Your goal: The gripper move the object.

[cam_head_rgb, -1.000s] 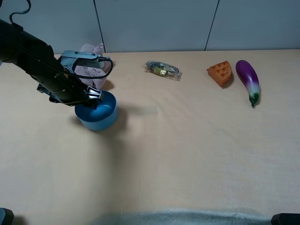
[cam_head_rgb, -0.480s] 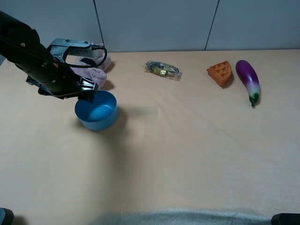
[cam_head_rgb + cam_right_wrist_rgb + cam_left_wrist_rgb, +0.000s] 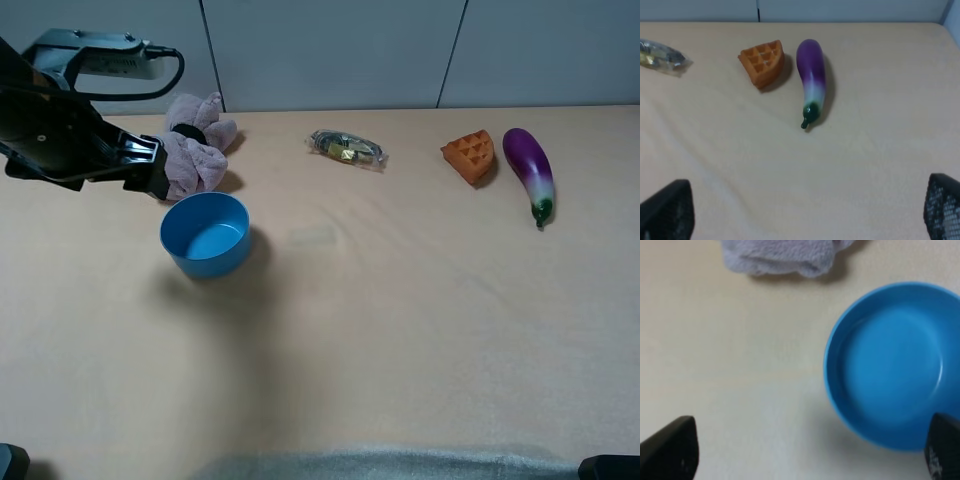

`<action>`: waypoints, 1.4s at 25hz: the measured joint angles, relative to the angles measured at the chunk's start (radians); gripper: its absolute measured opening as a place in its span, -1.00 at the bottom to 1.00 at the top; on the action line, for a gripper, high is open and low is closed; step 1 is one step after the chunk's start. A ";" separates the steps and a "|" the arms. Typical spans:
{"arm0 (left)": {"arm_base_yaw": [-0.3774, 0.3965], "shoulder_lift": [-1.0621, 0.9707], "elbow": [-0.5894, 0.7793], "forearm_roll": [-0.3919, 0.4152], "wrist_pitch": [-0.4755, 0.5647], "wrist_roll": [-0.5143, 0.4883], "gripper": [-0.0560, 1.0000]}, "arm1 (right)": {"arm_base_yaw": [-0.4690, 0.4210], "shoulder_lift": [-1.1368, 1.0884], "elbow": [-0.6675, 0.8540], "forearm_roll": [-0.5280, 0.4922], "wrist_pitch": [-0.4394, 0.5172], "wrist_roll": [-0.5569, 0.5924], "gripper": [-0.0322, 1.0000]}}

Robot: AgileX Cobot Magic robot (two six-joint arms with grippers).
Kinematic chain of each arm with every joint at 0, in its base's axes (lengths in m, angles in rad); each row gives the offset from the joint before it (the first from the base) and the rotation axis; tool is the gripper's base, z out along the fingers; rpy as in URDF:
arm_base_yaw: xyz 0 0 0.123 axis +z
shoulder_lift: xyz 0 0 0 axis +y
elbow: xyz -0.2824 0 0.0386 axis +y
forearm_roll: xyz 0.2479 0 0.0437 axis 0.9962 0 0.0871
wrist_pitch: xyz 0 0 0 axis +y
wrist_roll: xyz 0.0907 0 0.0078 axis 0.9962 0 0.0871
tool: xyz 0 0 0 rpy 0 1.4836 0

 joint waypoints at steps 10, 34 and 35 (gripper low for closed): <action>0.000 -0.258 0.000 0.000 0.246 0.000 0.91 | 0.000 0.000 0.000 0.000 0.000 0.000 0.40; 0.000 -0.983 0.001 -0.033 0.606 0.128 0.98 | 0.000 0.000 0.000 0.000 0.000 0.000 0.40; 0.000 -1.006 0.001 -0.034 0.606 0.140 0.98 | 0.000 0.000 0.000 0.000 0.000 0.000 0.40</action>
